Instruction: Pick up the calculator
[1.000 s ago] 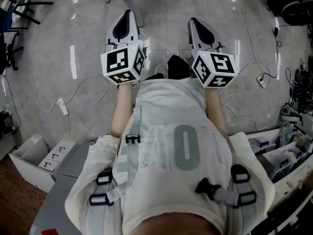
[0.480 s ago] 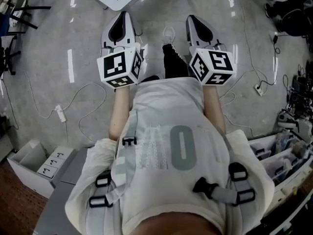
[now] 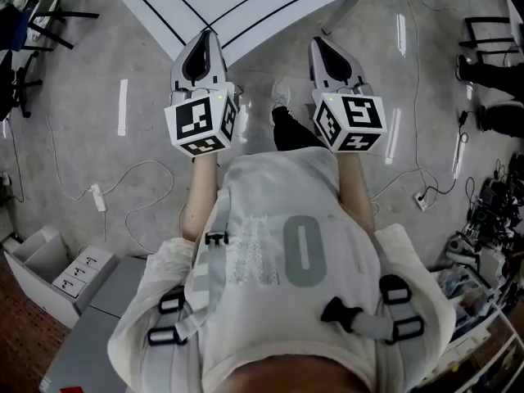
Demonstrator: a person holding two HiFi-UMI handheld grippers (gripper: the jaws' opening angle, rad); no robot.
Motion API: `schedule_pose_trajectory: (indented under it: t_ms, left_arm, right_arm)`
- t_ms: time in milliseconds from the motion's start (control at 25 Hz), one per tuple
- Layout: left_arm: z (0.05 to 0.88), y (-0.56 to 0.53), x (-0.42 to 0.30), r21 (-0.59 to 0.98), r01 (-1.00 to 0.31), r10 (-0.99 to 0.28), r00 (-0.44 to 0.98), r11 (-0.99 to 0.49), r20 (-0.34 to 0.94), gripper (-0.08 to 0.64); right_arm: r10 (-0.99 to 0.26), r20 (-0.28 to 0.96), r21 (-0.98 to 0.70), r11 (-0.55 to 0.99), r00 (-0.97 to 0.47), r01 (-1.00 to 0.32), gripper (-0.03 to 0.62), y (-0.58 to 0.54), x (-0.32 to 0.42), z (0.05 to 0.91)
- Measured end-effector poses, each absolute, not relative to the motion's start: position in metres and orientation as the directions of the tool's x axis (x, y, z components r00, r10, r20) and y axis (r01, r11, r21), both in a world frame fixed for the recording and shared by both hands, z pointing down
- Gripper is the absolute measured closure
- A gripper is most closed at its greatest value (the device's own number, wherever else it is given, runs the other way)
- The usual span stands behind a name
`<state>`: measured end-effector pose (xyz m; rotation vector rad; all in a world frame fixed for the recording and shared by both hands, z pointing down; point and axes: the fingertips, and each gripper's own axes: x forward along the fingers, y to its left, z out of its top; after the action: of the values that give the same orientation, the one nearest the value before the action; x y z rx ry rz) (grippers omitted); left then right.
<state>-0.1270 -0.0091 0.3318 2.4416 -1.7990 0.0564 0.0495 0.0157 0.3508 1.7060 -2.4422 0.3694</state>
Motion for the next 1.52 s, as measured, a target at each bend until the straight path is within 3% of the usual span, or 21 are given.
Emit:
schedule_pose_trajectory:
  t_ms: [280,640,1520]
  left_arm:
    - [0.302,-0.141,-0.098,0.058,-0.972,-0.97,0.233,-0.229,0.073,0.54]
    - [0.31,-0.231,-0.073,0.053,-0.981,-0.977,0.192,-0.188,0.09,0.54]
    - [0.274,-0.218,-0.034,-0.051,-0.98,-0.982,0.189,-0.19,0.024,0.54]
  right_arm:
    - [-0.891,0.243,-0.12,0.366,-0.384,-0.923,0.584,-0.116,0.094,0.329]
    - [-0.878,0.237,-0.129,0.395,-0.415,-0.909,0.584,-0.214,0.126,0.336]
    - [-0.885,0.151,-0.115,0.427,-0.441,-0.897,0.584,-0.218,0.152,0.314]
